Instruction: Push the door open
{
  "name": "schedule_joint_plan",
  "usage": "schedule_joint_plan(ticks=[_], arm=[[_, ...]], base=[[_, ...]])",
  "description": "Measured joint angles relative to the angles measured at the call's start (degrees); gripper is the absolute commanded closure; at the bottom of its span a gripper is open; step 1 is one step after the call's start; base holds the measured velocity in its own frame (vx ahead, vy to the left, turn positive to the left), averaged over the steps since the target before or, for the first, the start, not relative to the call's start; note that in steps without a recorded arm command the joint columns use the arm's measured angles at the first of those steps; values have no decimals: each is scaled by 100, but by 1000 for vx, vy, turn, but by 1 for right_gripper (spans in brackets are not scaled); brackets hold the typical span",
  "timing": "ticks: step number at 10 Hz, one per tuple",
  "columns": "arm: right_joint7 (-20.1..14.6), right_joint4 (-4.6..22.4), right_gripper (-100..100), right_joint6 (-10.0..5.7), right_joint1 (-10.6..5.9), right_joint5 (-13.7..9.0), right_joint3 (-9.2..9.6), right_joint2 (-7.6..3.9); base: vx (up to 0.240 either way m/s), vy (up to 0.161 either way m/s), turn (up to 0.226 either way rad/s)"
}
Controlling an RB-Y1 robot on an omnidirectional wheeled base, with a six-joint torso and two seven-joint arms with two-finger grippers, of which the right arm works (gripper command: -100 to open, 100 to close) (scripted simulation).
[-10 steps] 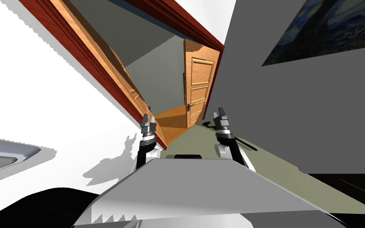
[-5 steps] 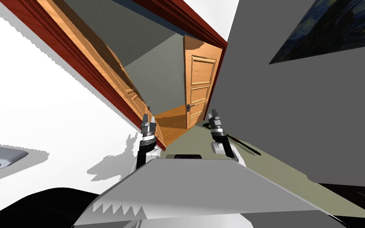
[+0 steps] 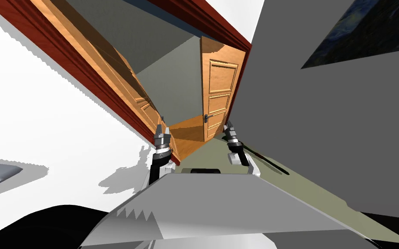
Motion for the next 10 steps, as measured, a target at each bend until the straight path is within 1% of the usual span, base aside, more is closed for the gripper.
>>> schedule_joint_plan(ticks=[1,2,3,6,7,8,9,10], arm=[[-54,101,-100,-20,-28,11,15,-17],[-102,283,-100,-33,-134,35,35,-21],[-186,472,-100,-55,-261,54,46,-59],[-331,813,-100,-82,-430,100,94,-93],[-390,988,-100,-115,-528,114,101,-120],[-463,1184,-100,-151,-667,147,129,-123],[-512,1290,-100,-137,-733,163,144,-133],[-576,1461,-100,-190,-783,178,160,-164]], base=[[57,-56,43],[73,-67,73],[59,-61,18],[47,-55,35],[69,-88,73],[53,-72,30],[61,-60,37],[45,-44,26]])
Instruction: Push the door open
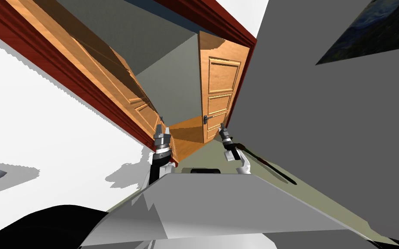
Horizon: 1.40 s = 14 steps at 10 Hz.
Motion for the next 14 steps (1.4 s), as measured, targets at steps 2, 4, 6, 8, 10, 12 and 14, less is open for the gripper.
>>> schedule_joint_plan(ticks=[2,4,6,8,10,12,14], arm=[[-111,268,-100,-15,-175,25,15,-41],[-240,590,-100,-42,-384,72,56,-53],[-389,944,-100,-105,-588,118,98,-102],[-502,1226,-100,-134,-734,153,131,-130],[-630,1579,-100,-168,-944,169,134,-187],[-740,1891,-100,-216,-1104,224,184,-180],[-879,2226,-100,-236,-1325,274,228,-206]], base=[[51,-71,57],[52,-71,38],[64,-69,52],[47,-59,35],[55,-69,52],[49,-70,40],[62,-90,53]])
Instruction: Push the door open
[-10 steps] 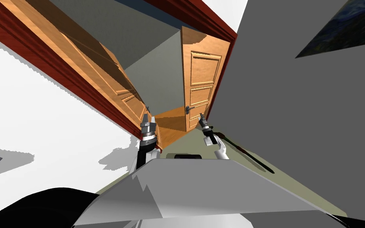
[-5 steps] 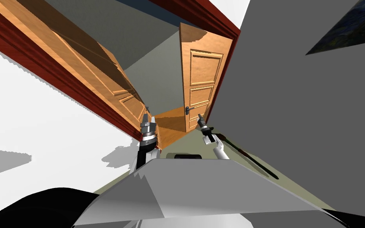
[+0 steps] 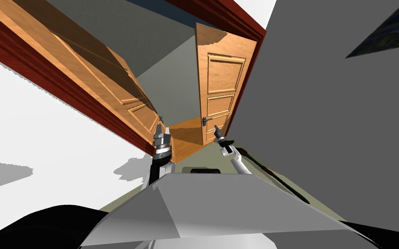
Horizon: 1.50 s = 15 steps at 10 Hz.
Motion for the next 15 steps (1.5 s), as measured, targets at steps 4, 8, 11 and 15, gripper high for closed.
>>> schedule_joint_plan(ticks=[4,8,11,15], arm=[[-246,658,-100,-80,-355,68,55,-58],[-514,1285,-100,-121,-724,155,137,-117],[-645,1671,-100,-173,-924,199,171,-142],[-866,2249,-100,-241,-1257,265,227,-189]], base=[[54,-65,45],[58,-80,45],[42,-55,40],[43,-72,39]])
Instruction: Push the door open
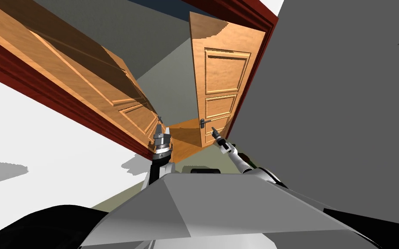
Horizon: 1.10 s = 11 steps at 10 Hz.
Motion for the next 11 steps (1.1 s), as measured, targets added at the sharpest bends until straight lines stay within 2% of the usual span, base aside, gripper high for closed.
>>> schedule_joint_plan(ticks=[2,4,9,11], arm=[[-144,312,-100,-26,-200,41,39,-34],[-219,513,-100,-54,-297,60,55,-53],[-434,1175,-100,-159,-660,131,105,-86],[-500,1264,-100,-149,-723,149,126,-101]], base=[[56,-75,32],[53,-46,35],[44,-63,32],[67,1,18]])
